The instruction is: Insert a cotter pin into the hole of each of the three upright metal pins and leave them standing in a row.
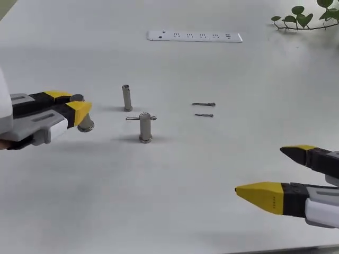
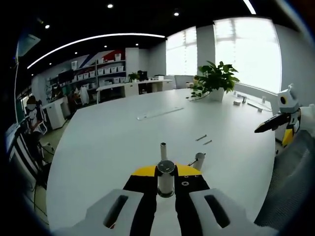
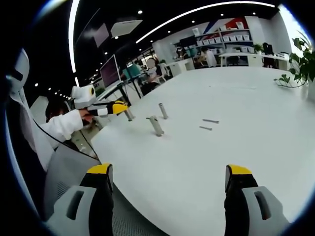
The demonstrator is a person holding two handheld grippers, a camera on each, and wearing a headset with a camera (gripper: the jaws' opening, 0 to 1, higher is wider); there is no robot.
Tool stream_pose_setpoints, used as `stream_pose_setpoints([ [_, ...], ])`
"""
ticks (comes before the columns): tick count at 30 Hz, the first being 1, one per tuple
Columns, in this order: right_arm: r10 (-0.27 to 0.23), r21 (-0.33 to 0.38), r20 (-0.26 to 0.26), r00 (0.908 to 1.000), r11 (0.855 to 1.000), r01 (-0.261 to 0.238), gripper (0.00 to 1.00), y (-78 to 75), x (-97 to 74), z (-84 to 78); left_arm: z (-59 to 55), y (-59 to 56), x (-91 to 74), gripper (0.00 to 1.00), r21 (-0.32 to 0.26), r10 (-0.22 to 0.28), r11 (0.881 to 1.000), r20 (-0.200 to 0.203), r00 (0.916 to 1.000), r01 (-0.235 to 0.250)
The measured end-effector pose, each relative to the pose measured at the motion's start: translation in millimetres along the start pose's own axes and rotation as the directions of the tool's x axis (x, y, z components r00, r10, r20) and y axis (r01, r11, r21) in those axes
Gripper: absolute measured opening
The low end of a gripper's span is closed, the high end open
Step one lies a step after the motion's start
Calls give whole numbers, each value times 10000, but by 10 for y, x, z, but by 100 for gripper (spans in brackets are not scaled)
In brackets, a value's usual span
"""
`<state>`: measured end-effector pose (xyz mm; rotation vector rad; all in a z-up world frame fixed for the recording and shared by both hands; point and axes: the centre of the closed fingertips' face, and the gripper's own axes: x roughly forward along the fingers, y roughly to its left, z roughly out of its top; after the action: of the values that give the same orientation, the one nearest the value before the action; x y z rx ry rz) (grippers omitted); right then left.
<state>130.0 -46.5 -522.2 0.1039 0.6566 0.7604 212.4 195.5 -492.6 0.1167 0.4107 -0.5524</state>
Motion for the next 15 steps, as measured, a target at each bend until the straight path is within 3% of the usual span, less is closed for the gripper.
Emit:
stream_pose_setpoints([
  [10,-81,-141,266,9996,9999,85,93,-7,-55,26,36,-352,-53,9,-156,-229,9996,-37,9997,228],
  [15,-36,-88,268,9996,10000,39,93,-2,-79,-2,-48,-521,37,9,-147,-550,9984,-266,9981,546],
])
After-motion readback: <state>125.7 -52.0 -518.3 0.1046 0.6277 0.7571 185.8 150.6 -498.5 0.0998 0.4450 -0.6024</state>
